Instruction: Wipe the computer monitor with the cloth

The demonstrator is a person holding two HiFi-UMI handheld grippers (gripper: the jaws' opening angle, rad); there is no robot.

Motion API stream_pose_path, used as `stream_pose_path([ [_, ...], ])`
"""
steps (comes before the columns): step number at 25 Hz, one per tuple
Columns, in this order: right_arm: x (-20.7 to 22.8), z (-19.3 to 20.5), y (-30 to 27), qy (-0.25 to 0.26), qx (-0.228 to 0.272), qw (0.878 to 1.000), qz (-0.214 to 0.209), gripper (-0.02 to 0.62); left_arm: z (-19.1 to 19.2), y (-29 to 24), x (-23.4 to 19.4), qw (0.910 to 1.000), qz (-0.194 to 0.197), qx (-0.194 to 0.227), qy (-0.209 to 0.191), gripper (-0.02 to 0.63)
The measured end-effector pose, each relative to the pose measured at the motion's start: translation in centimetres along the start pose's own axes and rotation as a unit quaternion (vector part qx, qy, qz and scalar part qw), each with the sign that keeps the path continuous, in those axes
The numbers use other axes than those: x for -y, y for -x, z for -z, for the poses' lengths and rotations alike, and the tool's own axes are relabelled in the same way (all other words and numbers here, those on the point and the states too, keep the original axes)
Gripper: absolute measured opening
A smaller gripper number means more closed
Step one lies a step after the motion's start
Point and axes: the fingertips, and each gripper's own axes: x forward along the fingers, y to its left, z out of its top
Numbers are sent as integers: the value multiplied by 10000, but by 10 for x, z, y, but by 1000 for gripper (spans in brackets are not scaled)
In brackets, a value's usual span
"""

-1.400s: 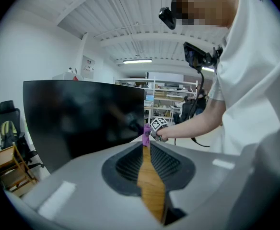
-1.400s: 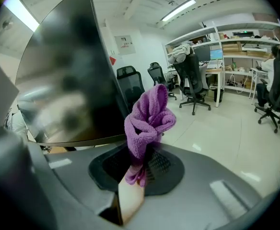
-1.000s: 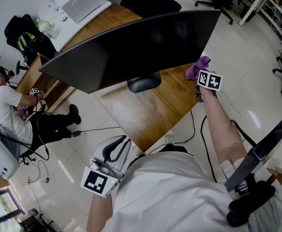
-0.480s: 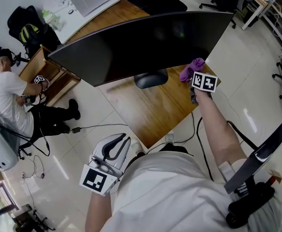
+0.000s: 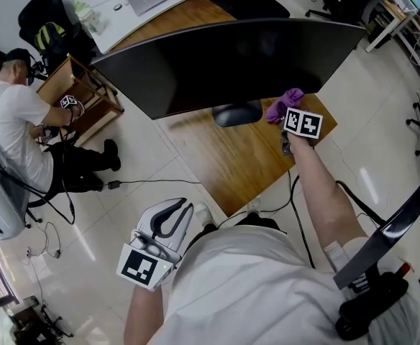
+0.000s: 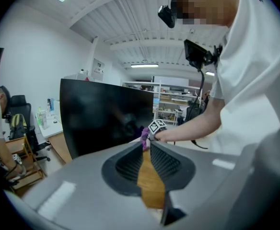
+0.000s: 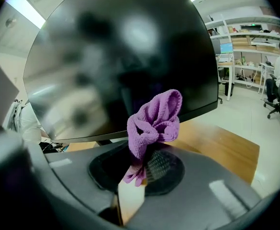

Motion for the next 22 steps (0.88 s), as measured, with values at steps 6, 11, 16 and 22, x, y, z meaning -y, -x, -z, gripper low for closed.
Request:
stream_pose_path([
  [6,-25,5,-6,82,-67,9999,-63,57,3,15,-11,10000,-31,-3,40,71],
  [11,-40,9,-9,109,-65,9999,-77,57,7,28,-19,10000,-42,-3,35,71],
  [16,-59,15,-19,133,-66,9999,-90,57,11,40,-32,9999,-102,77,60,71],
  [22,-82,21,-21,238,-134,9995,-146,57,14,51,-38,9999,-121,76,80,71],
])
